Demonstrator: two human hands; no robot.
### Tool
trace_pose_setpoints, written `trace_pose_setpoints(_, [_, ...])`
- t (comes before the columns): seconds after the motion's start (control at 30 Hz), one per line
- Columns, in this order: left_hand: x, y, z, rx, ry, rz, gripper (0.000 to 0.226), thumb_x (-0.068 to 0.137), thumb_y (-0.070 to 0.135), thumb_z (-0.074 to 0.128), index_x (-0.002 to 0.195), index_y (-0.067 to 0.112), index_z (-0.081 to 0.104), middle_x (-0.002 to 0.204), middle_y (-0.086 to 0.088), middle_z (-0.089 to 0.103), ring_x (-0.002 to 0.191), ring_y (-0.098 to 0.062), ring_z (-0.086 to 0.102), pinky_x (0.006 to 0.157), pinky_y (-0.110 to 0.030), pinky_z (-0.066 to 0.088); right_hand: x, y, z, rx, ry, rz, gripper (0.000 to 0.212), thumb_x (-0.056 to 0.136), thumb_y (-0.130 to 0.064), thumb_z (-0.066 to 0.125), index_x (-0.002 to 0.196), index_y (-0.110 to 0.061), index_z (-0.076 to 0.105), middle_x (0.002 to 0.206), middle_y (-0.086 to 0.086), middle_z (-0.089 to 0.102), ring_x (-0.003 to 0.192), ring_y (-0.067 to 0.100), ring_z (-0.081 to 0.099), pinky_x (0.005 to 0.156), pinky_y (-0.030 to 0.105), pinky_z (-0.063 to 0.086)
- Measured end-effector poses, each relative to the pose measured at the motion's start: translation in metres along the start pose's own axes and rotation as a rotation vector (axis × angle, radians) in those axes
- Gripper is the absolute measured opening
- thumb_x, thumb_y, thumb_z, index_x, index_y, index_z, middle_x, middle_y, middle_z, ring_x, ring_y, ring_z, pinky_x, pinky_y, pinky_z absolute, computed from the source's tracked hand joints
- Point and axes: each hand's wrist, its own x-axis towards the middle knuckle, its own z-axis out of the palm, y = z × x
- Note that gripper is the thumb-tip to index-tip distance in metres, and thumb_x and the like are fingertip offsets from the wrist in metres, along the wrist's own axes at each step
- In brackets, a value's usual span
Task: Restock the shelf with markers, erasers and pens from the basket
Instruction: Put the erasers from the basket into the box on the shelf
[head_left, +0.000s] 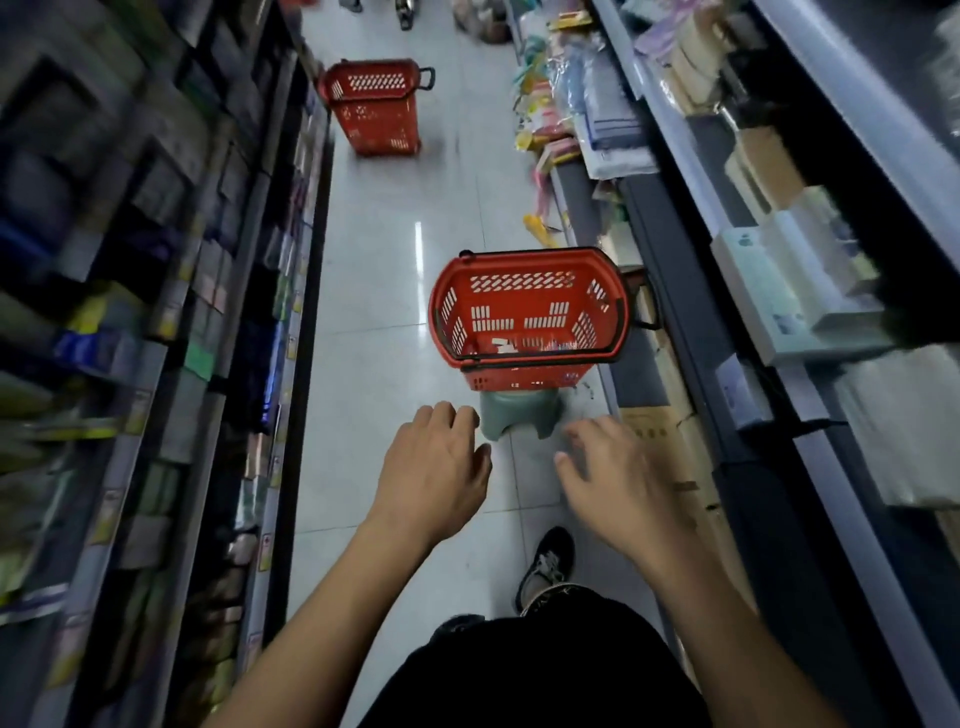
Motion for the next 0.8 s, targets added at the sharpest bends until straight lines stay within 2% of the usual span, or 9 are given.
trace_pose_setpoints(0.2, [0.088, 0.018, 0.001, -0.003, -0.053, -0.022, 0.035, 0.102, 0.045, 0.047, 0.125, 0.019, 0.056, 0.114, -0.003, 0.062, 0.104, -0.027, 0.056, 0.083, -0.041, 0.049, 0.086, 0.033, -0.015, -0.015, -0.053, -0.032, 0.034, 0.095, -0.041, 0.054, 0.124, -0.023, 0.061, 0.112, -0.004, 0.058, 0.108, 0.017, 0.054, 0.086, 0.037, 0.054])
trace_pose_setpoints(0.37, [0.144, 0.022, 0.001, -0.035, -0.075, -0.066, 0.033, 0.1, 0.043, 0.049, 0.123, 0.019, 0.055, 0.117, -0.003, 0.061, 0.104, -0.028, 0.056, 0.082, -0.043, 0.05, 0.147, 0.053, -0.021, -0.017, -0.102, -0.024, 0.032, 0.096, -0.038, 0.056, 0.121, -0.021, 0.062, 0.114, -0.002, 0.059, 0.111, 0.018, 0.053, 0.089, 0.039, 0.053])
trace_pose_setpoints(0.57, [0.215, -0.005, 0.012, -0.079, -0.116, -0.09, 0.033, 0.099, 0.043, 0.047, 0.123, 0.021, 0.052, 0.121, -0.003, 0.061, 0.106, -0.026, 0.055, 0.085, -0.04, 0.05, 0.224, 0.058, -0.01, -0.024, -0.179, 0.002, 0.033, 0.095, -0.038, 0.058, 0.123, -0.022, 0.062, 0.111, -0.005, 0.058, 0.109, 0.017, 0.053, 0.089, 0.036, 0.052])
trace_pose_setpoints(0.7, [0.273, -0.032, 0.021, -0.151, -0.124, -0.08, 0.033, 0.101, 0.043, 0.048, 0.12, 0.017, 0.054, 0.118, -0.006, 0.062, 0.105, -0.026, 0.057, 0.084, -0.039, 0.05, 0.28, 0.052, -0.003, -0.056, -0.215, 0.015, 0.032, 0.096, -0.036, 0.059, 0.122, -0.019, 0.063, 0.111, -0.001, 0.059, 0.108, 0.021, 0.055, 0.093, 0.04, 0.05])
trace_pose_setpoints(0.8, [0.315, -0.053, 0.023, -0.182, -0.152, -0.067, 0.037, 0.102, 0.045, 0.049, 0.126, 0.016, 0.053, 0.121, -0.007, 0.062, 0.108, -0.026, 0.059, 0.089, -0.04, 0.053, 0.315, 0.048, -0.001, -0.086, -0.216, 0.046, 0.034, 0.097, -0.037, 0.058, 0.125, -0.019, 0.063, 0.112, -0.003, 0.06, 0.106, 0.018, 0.055, 0.09, 0.034, 0.048])
